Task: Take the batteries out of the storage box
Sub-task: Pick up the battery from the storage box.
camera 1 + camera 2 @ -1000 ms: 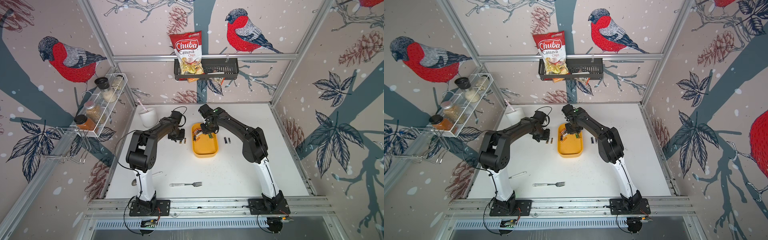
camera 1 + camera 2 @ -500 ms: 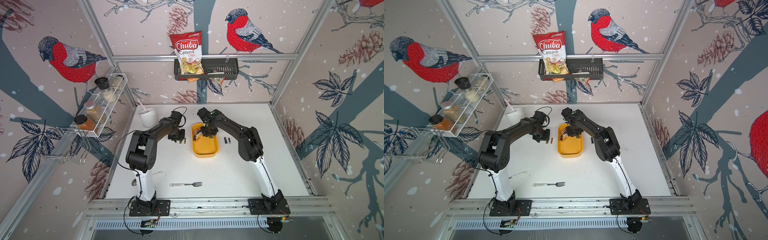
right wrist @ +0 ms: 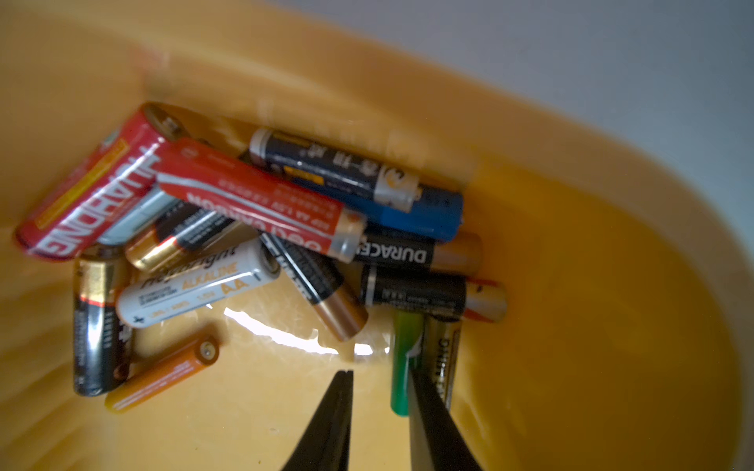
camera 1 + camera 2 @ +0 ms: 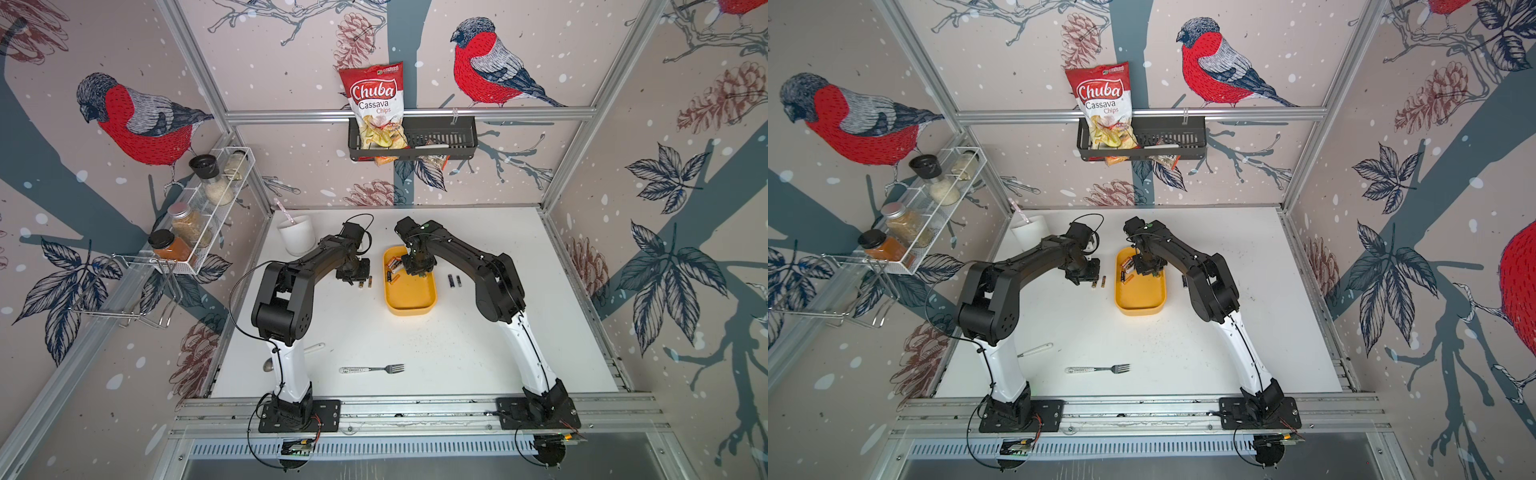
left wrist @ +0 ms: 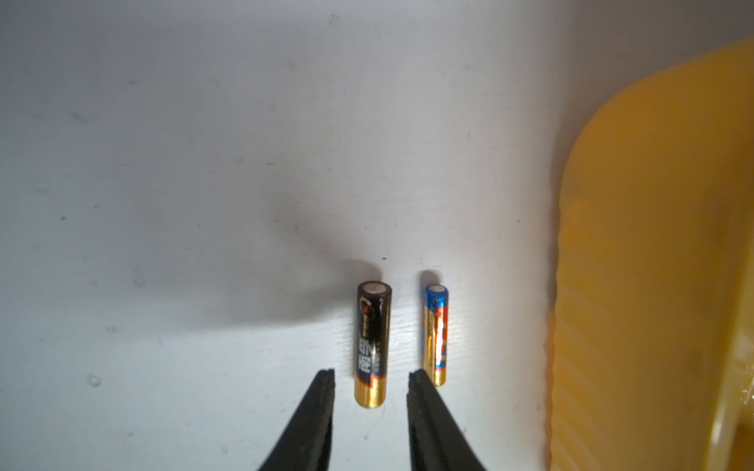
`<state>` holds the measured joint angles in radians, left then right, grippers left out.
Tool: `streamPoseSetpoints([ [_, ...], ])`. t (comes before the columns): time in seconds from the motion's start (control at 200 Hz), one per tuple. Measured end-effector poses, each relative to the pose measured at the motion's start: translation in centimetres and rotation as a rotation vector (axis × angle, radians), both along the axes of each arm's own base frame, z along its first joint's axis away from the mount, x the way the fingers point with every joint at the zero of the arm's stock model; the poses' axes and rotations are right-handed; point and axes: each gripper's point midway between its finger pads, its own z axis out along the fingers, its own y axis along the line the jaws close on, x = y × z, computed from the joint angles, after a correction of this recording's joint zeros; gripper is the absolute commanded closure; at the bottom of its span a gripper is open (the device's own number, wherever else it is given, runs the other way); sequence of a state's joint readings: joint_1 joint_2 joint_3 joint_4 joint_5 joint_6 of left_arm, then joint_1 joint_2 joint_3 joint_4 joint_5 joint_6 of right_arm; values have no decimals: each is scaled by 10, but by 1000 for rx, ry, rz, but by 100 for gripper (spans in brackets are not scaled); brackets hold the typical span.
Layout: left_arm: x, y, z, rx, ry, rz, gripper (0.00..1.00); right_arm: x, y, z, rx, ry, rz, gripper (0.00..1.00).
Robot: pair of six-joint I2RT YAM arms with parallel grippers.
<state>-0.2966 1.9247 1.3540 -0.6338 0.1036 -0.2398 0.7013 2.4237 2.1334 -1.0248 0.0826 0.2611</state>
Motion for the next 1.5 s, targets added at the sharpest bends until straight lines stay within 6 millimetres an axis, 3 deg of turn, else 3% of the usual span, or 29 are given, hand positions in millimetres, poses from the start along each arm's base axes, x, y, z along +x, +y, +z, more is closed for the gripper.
streamPoseSetpoints([
  [0.345, -2, 0, 0, 0, 0, 0, 65, 1, -1, -8, -13, 5, -1, 70],
  [0.991, -3, 1, 5, -2, -9, 0, 65, -2, 4, -10, 18, 26, 7, 79],
  [1.501, -3, 1, 6, -3, -10, 0, 65, -5, 5, 5, 52, 25, 8, 81],
])
